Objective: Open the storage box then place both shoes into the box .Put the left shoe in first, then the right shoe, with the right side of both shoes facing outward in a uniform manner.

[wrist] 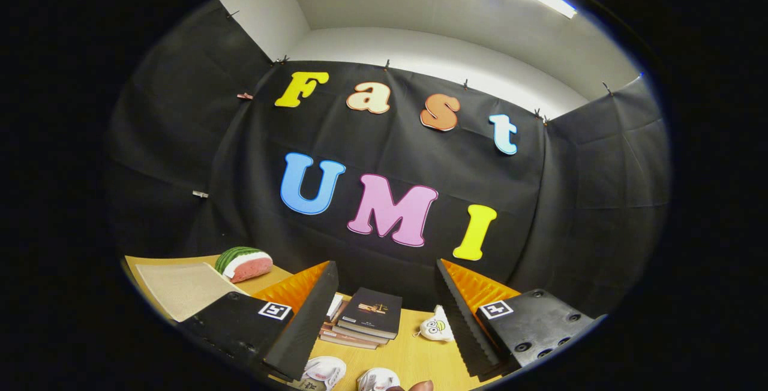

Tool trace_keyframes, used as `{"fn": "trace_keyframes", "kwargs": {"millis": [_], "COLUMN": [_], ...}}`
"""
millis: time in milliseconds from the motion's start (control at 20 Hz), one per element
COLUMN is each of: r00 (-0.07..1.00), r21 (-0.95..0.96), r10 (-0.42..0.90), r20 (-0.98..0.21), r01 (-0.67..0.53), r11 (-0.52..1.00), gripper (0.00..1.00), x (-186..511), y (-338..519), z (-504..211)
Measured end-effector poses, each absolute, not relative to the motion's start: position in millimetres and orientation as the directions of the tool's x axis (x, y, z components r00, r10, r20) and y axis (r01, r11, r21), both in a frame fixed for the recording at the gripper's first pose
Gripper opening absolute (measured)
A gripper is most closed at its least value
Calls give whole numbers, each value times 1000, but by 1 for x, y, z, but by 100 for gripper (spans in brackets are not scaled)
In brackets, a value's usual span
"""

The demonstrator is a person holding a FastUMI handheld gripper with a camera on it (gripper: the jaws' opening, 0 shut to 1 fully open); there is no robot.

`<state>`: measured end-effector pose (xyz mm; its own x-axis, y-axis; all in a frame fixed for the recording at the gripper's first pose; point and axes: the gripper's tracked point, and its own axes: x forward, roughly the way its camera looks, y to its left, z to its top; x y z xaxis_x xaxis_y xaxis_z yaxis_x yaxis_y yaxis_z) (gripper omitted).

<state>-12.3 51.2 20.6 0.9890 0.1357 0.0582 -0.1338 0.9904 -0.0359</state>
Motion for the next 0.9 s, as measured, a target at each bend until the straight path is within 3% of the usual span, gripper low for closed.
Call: {"fn": "trace_keyframes", "kwargs": {"millis": [100, 250, 450, 650, 900], "r00": [974, 875, 706, 531, 376], "r21": [-14, 133, 394, 654, 864], "r10": [222, 484, 701, 831, 910], "r20": [50, -21, -101, -165, -177], "r01": [-222, -477, -618, -572, -383], "r11": [975, 869, 680, 495, 326], "gripper": [97, 97, 97, 98, 98], "x": [-12, -25, -46, -62, -81], "y": [75, 144, 201, 243, 270], "z": [20, 9, -3, -27, -62]}}
